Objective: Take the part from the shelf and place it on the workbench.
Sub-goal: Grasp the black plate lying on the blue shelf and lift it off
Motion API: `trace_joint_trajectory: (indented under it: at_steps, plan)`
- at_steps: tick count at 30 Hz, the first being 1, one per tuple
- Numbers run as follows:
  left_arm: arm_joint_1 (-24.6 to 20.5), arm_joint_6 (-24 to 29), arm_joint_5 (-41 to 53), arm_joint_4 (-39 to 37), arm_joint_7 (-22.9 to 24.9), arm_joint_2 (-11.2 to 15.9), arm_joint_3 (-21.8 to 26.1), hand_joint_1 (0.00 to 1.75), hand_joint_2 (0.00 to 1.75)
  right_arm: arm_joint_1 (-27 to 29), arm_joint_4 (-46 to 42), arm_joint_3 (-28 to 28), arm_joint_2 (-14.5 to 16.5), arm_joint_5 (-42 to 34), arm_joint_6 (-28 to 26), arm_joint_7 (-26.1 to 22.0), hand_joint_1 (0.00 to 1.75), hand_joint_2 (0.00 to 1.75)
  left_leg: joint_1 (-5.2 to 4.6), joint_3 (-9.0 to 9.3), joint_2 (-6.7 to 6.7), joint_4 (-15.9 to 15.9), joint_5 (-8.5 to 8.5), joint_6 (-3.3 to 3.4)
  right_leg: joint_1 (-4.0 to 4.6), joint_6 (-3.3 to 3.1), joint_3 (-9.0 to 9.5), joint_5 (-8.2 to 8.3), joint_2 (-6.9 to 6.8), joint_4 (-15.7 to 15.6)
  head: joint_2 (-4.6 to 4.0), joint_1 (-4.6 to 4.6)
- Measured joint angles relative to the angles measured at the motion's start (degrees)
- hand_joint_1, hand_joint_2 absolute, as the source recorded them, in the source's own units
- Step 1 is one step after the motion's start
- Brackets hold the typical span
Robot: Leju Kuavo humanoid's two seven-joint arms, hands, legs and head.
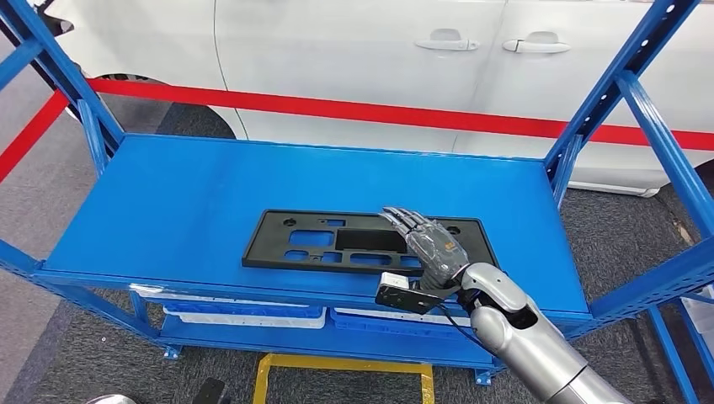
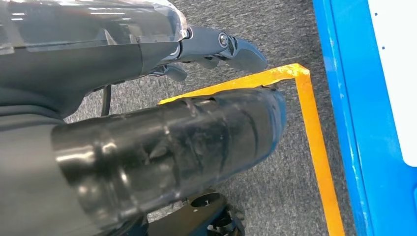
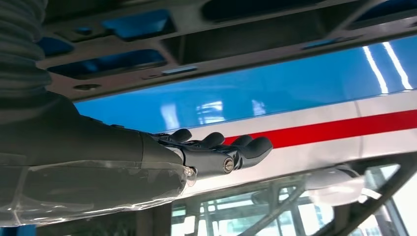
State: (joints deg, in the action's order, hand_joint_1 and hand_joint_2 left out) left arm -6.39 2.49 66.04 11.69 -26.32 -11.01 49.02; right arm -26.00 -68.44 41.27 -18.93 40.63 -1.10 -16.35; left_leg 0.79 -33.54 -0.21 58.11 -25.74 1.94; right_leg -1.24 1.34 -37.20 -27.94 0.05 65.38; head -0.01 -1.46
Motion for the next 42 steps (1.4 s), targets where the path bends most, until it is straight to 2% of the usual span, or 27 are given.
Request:
trace_joint_trajectory:
  at_steps: [2,5,7,8,10,11,12,13,15,17,20,22,23,25,26,27,28,29,31,32,33,34,36,37,39,41,42]
  plan:
    - [-0.1,0.1,-0.1,0.0,0.0,0.0,0.0,0.0,0.0,0.1,1.0,-0.6,-0.1,0.7,-0.2,0.3,0.0,1.75,-0.18,-0.19,-0.04,0.5,-0.3,-0.56,0.17,-0.39,2.21,1.49,-0.02,-4.9,0.0,0.02]
    - [0.0,0.1,-0.3,0.0,-0.1,0.0,0.0,0.0,0.0,0.6,2.6,-1.5,-0.6,1.2,-0.8,0.9,0.0,1.75,-0.27,-0.35,-0.07,0.5,-0.39,-1.39,0.39,-1.32,2.32,1.52,0.04,-5.8,-0.01,0.03]
    - [0.0,0.1,-0.4,0.0,-0.2,0.0,0.0,0.0,0.0,0.8,3.4,-2.3,-0.9,1.2,-1.0,1.0,0.0,1.75,-0.14,-1.0,-0.04,2.2,-1.76,-1.91,0.24,-2.07,2.5,1.7,0.03,-6.0,0.0,0.04]
    - [0.0,0.1,-0.5,0.0,-0.2,0.0,0.0,0.0,0.0,0.9,3.8,-2.7,-1.0,1.2,-1.1,1.0,0.0,1.75,-0.08,-2.06,-0.02,4.6,-3.28,-2.12,0.18,-2.38,2.6,1.76,0.0,-6.2,0.01,0.04]
    - [0.0,0.1,-0.5,0.0,-0.3,0.0,0.0,0.0,0.0,1.2,4.6,-3.4,-1.2,1.2,-1.1,1.0,0.0,1.75,-0.04,-5.41,0.01,12.1,-6.82,-2.38,0.32,-2.72,2.63,1.72,-0.06,-6.2,0.01,0.05]
    - [0.1,0.1,-0.5,0.0,-0.3,0.0,0.0,0.0,0.0,1.5,5.1,-3.7,-1.3,1.3,-1.1,1.0,0.0,1.75,-0.03,-6.86,0.01,15.2,-7.78,-2.42,0.43,-2.79,2.65,1.69,-0.06,-6.2,0.0,0.04]
    - [0.1,0.1,-0.5,0.0,-0.3,0.0,0.0,0.0,0.0,1.7,5.4,-4.0,-1.3,1.5,-1.1,1.0,0.0,1.75,-0.04,-7.45,0.01,16.4,-7.68,-2.36,0.54,-2.84,2.7,1.66,-0.03,-6.2,0.0,0.04]
    - [0.2,0.1,-0.5,0.0,-0.3,0.0,0.0,0.0,0.0,1.8,5.8,-4.4,-1.3,1.7,-1.2,1.0,0.0,1.75,-0.08,-6.94,0.01,15.4,-6.5,-2.17,0.63,-2.86,2.79,1.64,0.04,-6.1,0.0,0.04]
    - [0.1,0.1,-0.5,0.0,-0.3,0.1,0.0,0.0,0.0,1.9,6.3,-5.4,-1.3,2.3,-1.2,1.0,0.0,1.75,-0.24,-3.47,0.01,8.2,-2.69,-1.43,0.75,-2.83,3.07,1.57,0.18,-6.1,0.01,0.03]
    - [0.0,0.1,-0.5,0.0,-0.3,0.3,0.0,0.0,0.0,2.0,6.8,-6.2,-1.3,2.8,-1.4,1.0,0.0,1.75,-0.52,-0.47,-0.01,2.0,-0.74,-0.76,0.94,-2.51,3.08,1.53,0.25,-6.1,0.01,0.03]
    - [0.0,0.1,-0.5,0.0,-0.3,0.3,0.0,0.0,0.0,2.1,7.4,-7.3,-1.4,3.1,-1.8,1.1,0.0,1.75,-0.64,0.26,-0.01,0.3,-0.52,-0.33,1.0,-1.61,3.04,1.74,0.32,-6.3,0.01,0.04]
    - [-0.1,0.1,-0.5,0.0,-0.4,0.3,0.0,0.0,0.0,2.3,7.8,-7.8,-1.5,3.5,-2.1,1.1,0.0,1.75,-0.33,0.62,0.05,-0.6,0.04,0.26,1.01,-1.02,2.72,0.79,0.28,-5.3,0.01,0.0]
    - [-0.1,0.2,-0.5,0.0,-0.4,0.3,0.0,0.0,0.0,2.3,7.9,-8.1,-1.6,3.8,-2.2,1.2,0.0,1.75,-0.15,0.76,0.1,-1.0,0.31,0.56,0.99,-0.75,1.86,-0.57,0.26,-3.4,0.01,-0.03]
    - [-0.1,0.2,-0.5,0.0,-0.4,0.3,0.0,0.0,0.0,2.5,8.4,-8.4,-1.7,4.3,-2.7,1.3,0.0,1.75,-0.18,0.67,0.12,-1.1,0.47,0.81,0.72,-0.33,-1.32,-4.23,0.22,3.5,0.01,-0.07]
    - [0.0,0.2,-0.6,0.0,-0.4,0.3,0.0,0.0,0.0,2.7,8.6,-8.6,-1.7,4.5,-3.0,1.4,0.0,1.75,-0.21,0.59,0.12,-1.0,0.46,0.81,0.61,-0.14,-2.87,-5.42,0.21,6.8,0.01,-0.07]
    - [0.0,0.2,-0.6,0.0,-0.4,0.3,0.0,0.0,0.0,2.8,8.8,-8.7,-1.7,4.7,-3.4,1.4,0.0,1.75,-0.23,0.55,0.12,-0.9,0.45,0.79,0.51,0.0,-3.73,-5.64,0.2,8.6,0.0,-0.06]
    - [0.0,0.2,-0.6,0.0,-0.4,0.3,0.1,0.0,0.0,2.9,9.0,-8.9,-1.6,4.9,-3.7,1.4,0.0,1.75,-0.22,0.54,0.11,-0.8,0.41,0.75,0.43,0.07,-3.51,-4.74,0.17,8.2,0.0,-0.06]
    - [0.0,0.2,-0.6,0.0,-0.4,0.3,0.1,0.0,0.0,3.0,9.1,-9.0,-1.6,5.1,-4.0,1.4,0.0,1.75,-0.21,0.57,0.08,-0.7,0.34,0.67,0.35,0.07,-2.13,-2.92,0.12,5.5,-0.01,-0.06]
    - [0.0,0.2,-0.6,0.0,-0.4,0.2,0.1,0.0,0.0,3.0,9.3,-9.2,-1.5,5.4,-4.7,1.4,0.04,1.75,-0.27,0.57,0.0,-0.3,0.07,0.3,0.4,-0.19,1.85,0.43,0.01,-2.4,-0.01,-0.07]
    - [0.0,0.2,-0.7,0.0,-0.4,0.2,0.1,0.0,0.0,3.0,9.4,-9.3,-1.4,5.6,-5.1,1.3,0.14,1.75,-0.34,0.52,-0.05,-0.1,-0.03,0.03,0.51,-0.44,3.16,1.23,0.01,-5.1,0.0,-0.06]
    - [0.0,0.2,-0.7,0.0,-0.4,0.2,0.1,0.0,0.0,3.0,9.5,-9.5,-1.3,5.7,-5.5,1.2,0.35,1.75,-0.41,0.47,-0.09,0.0,-0.1,-0.26,0.68,-0.71,3.75,1.4,0.03,-6.4,0.01,-0.05]
    - [0.0,0.2,-0.7,0.0,-0.4,0.2,0.1,0.0,0.0,3.1,9.5,-9.6,-1.2,5.9,-6.0,1.0,0.69,1.75,-0.44,0.46,-0.11,-0.1,-0.08,-0.57,0.87,-1.0,3.76,1.33,0.08,-6.5,0.01,-0.04]
    - [0.0,0.2,-0.8,0.0,-0.3,0.2,0.1,0.0,0.0,3.5,9.7,-9.8,-1.0,6.5,-7.0,0.6,1.39,1.75,-0.4,0.48,-0.11,0.0,-0.23,-1.22,0.68,-1.7,3.85,1.56,0.08,-6.8,0.01,-0.03]
    - [0.0,0.2,-0.8,0.0,-0.3,0.2,0.1,0.0,0.0,3.7,9.7,-10.0,-0.9,6.9,-7.6,0.5,1.6,1.75,-0.37,0.14,-0.09,0.9,-0.94,-1.52,0.54,-2.12,3.96,1.72,0.01,-7.1,0.01,-0.02]
    - [0.0,0.2,-0.9,0.0,-0.3,0.3,0.1,0.0,0.0,4.2,9.9,-10.2,-0.6,7.5,-8.9,0.2,1.69,1.75,-0.22,-2.0,-0.06,5.7,-4.06,-2.01,0.37,-2.71,4.06,1.96,-0.15,-7.4,0.01,0.02]
    - [0.0,0.2,-1.0,0.0,-0.3,0.2,0.1,0.0,0.0,4.7,10.0,-10.4,-0.3,8.0,-10.0,0.0,1.72,1.75,-0.12,-5.25,-0.04,13.0,-7.48,-2.34,0.45,-2.91,3.92,1.97,-0.19,-7.3,0.01,0.03]
    - [0.1,0.2,-1.0,0.0,-0.3,0.2,0.1,0.0,0.0,5.0,10.1,-10.5,-0.2,8.3,-10.5,0.0,1.72,1.75,-0.09,-6.27,-0.03,15.3,-8.04,-2.42,0.49,-2.92,3.9,1.94,-0.2,-7.2,0.0,0.03]
